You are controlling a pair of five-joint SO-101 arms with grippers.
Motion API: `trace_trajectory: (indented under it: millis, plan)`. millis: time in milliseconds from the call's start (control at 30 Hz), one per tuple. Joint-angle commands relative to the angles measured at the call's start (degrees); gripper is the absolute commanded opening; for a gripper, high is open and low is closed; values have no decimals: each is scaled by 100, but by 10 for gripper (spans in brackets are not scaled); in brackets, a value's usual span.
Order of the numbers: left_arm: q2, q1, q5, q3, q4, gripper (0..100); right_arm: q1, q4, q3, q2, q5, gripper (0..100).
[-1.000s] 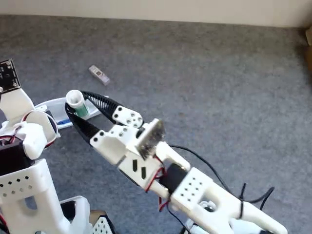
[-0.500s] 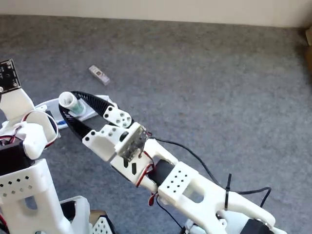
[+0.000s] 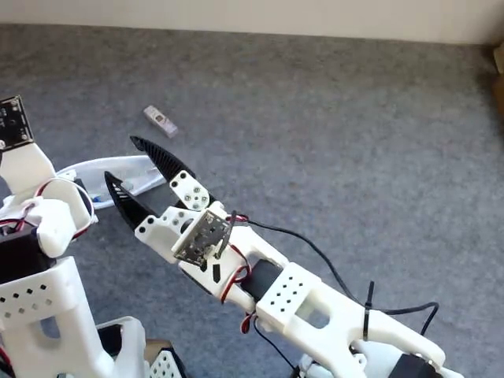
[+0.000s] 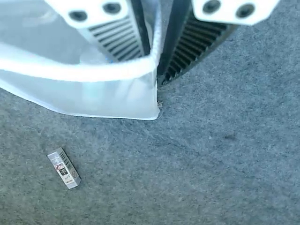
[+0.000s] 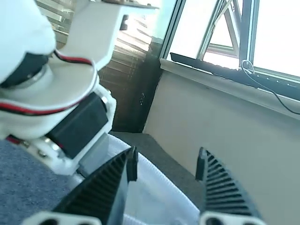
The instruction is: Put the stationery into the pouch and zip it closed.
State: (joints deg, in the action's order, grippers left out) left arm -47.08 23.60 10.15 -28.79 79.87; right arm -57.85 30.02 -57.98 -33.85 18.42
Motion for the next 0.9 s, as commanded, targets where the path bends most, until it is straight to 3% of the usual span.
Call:
trace_trajectory:
  millis: [0, 267, 533, 733, 867]
  plan:
    - [101, -101, 35, -22, -18, 7, -48, -13, 4, -75, 79, 189]
    - [101, -92, 26, -145, -62, 7, -48, -505, 4, -303, 62, 189]
    - [101, -57, 26, -127, -62, 8, -4, -2607, 4, -2246, 53, 188]
    - [92, 629, 70, 92, -26, 8, 119, -3934, 66, -2958, 53, 188]
    - [-233, 1174, 88, 119, -18, 6, 514, -4198, 66, -2668, -44, 188]
